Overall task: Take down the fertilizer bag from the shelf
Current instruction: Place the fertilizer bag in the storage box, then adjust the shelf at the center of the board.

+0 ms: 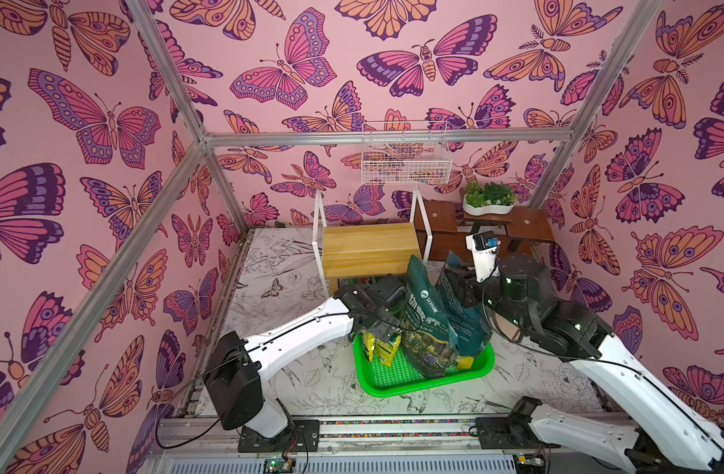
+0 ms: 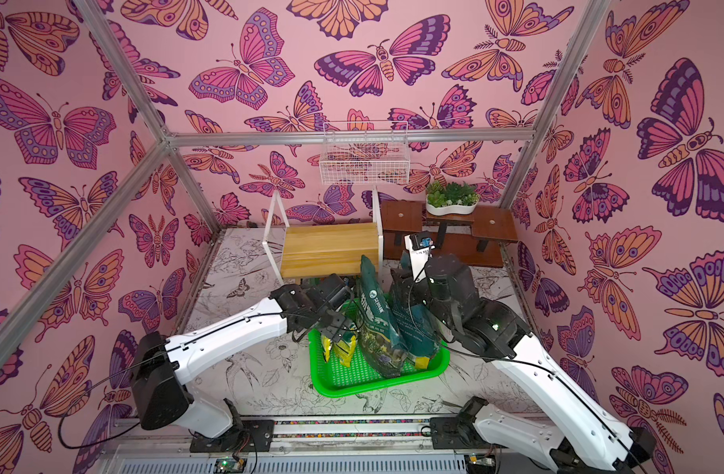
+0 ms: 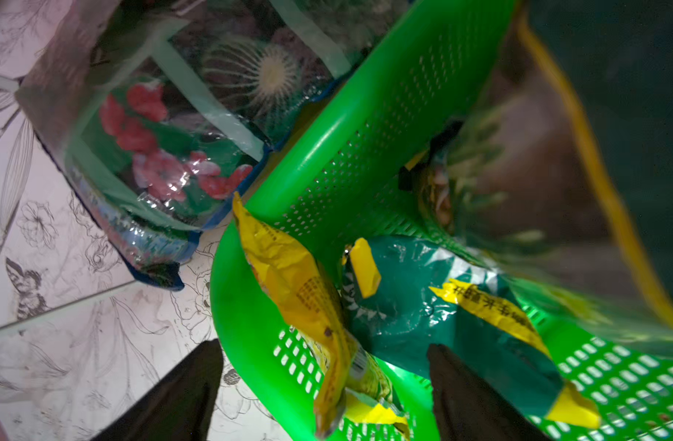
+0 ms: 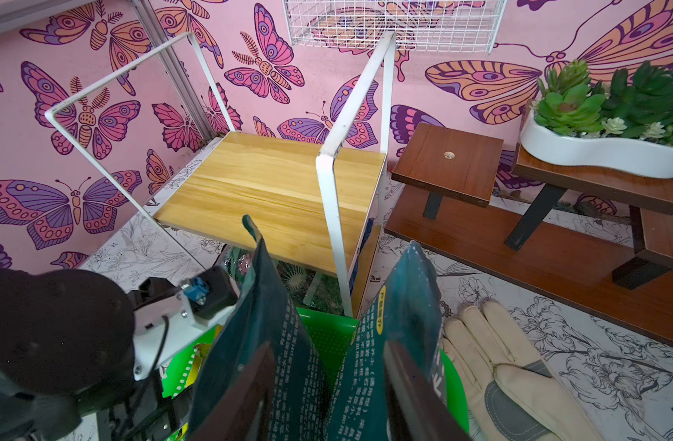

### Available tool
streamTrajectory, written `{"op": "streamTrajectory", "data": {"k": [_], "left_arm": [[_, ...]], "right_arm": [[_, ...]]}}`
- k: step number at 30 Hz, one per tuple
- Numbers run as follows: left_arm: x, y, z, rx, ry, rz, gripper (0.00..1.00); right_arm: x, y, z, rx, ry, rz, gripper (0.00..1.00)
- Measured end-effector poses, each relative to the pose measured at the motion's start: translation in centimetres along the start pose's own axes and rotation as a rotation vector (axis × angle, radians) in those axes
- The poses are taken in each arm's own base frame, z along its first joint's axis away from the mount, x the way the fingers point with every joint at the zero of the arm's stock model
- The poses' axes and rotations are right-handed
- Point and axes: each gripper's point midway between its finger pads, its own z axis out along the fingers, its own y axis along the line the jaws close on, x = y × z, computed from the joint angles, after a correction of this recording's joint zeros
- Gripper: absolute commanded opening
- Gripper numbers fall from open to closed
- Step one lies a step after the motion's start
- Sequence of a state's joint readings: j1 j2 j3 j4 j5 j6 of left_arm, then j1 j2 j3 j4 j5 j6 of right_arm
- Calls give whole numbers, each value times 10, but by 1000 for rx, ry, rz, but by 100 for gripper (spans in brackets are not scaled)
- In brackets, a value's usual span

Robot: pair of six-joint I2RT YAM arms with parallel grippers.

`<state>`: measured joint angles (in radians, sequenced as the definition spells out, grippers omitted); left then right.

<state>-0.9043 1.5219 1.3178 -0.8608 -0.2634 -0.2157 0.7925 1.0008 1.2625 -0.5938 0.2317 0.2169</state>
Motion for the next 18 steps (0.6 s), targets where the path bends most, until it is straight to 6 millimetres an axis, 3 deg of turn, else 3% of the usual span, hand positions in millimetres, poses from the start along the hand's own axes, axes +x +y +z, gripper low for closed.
{"op": "streamTrajectory", "data": {"k": [4,8,12,15,18], "left_arm": [[-17,13,-40,-6,-127,-59,92],[-39,46,-114,-45,-376,-166,100],[-43,95,-196,-121,-682,-324,100],[-29,135,-231,-210,-825,-450,99],[-19,168,-240,-297,-876,-555,99]], "right_arm": [[0,0,0,0,0,0,49],[0,0,0,2,-2,0,50],[-1,0,1,4,0,-8,52],[-12,3,6,2,-3,-14,55],[-34,11,15,-7,-12,-16,56]]}}
